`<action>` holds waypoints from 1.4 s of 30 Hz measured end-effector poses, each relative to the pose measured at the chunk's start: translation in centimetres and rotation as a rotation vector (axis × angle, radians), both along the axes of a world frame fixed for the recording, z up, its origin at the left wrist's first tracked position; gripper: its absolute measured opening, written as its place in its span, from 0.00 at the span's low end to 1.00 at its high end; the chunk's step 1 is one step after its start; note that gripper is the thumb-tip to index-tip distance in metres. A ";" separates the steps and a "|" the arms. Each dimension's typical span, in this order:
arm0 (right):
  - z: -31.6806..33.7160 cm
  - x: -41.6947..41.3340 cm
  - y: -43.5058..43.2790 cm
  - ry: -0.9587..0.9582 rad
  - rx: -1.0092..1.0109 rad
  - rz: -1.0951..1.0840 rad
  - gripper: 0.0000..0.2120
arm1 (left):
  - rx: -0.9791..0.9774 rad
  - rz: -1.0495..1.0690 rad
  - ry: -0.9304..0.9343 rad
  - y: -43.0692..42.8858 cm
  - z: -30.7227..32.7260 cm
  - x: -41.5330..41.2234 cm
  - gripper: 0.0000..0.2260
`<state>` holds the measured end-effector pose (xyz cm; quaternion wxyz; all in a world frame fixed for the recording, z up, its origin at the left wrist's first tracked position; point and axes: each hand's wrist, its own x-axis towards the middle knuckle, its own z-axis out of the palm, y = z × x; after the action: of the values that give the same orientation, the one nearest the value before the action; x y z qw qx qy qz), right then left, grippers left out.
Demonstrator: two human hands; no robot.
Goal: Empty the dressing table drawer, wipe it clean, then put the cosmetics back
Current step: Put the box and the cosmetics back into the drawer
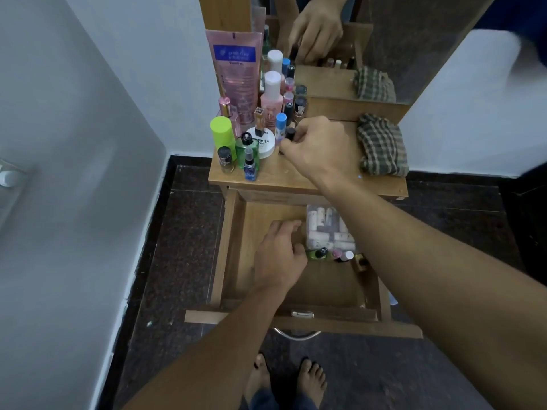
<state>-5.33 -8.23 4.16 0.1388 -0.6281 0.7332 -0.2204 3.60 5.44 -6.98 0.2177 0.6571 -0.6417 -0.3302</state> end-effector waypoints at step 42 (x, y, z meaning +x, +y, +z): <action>-11.0 -12.8 19.2 0.485 0.058 0.155 0.10 | 0.136 -0.012 -0.072 1.1 -1.2 -2.3 0.22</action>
<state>-18.14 10.95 -6.82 -0.0066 -0.7126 0.7008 -0.0311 1.28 6.58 -8.23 0.1472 0.6781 -0.6291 -0.3503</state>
